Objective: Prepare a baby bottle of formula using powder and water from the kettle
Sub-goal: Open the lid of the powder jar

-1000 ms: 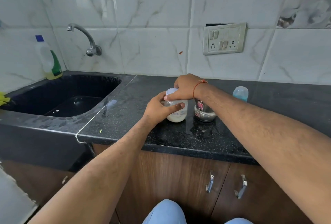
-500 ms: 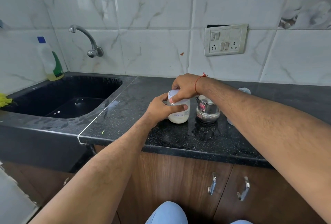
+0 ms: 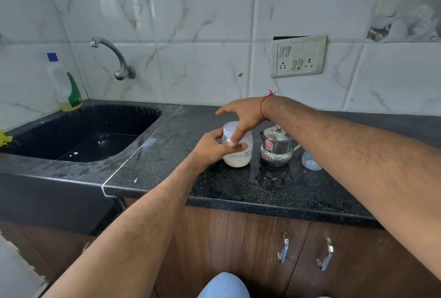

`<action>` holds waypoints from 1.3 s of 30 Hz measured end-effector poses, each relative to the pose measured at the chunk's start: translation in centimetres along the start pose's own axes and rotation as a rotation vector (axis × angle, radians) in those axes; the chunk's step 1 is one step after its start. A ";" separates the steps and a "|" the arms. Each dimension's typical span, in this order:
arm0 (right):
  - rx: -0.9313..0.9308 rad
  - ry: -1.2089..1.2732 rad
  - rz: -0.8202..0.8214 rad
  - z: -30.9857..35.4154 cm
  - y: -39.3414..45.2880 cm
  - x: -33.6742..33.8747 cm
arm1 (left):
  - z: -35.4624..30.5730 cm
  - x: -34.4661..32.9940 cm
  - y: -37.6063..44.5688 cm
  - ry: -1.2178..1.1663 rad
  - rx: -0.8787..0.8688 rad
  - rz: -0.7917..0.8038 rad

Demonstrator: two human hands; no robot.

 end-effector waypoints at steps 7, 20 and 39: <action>-0.088 -0.195 0.039 -0.2 0.5 -0.1 | 0.0 -0.1 0.0 -0.016 0.010 0.019; -0.098 -0.136 0.036 0.0 0.5 -0.4 | 0.5 0.0 0.4 0.010 0.000 0.032; 0.077 0.099 -0.061 -1.8 0.0 0.2 | 0.3 0.3 0.3 0.078 0.024 0.031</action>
Point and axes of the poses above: each hand's wrist, its own y-axis towards the middle knuckle, its own x-axis out of the back of the hand, z = x × y, the point moved 6 cm from there along y, towards the middle knuckle, and after that the axes turned 4 degrees about y, right-handed, at the moved point
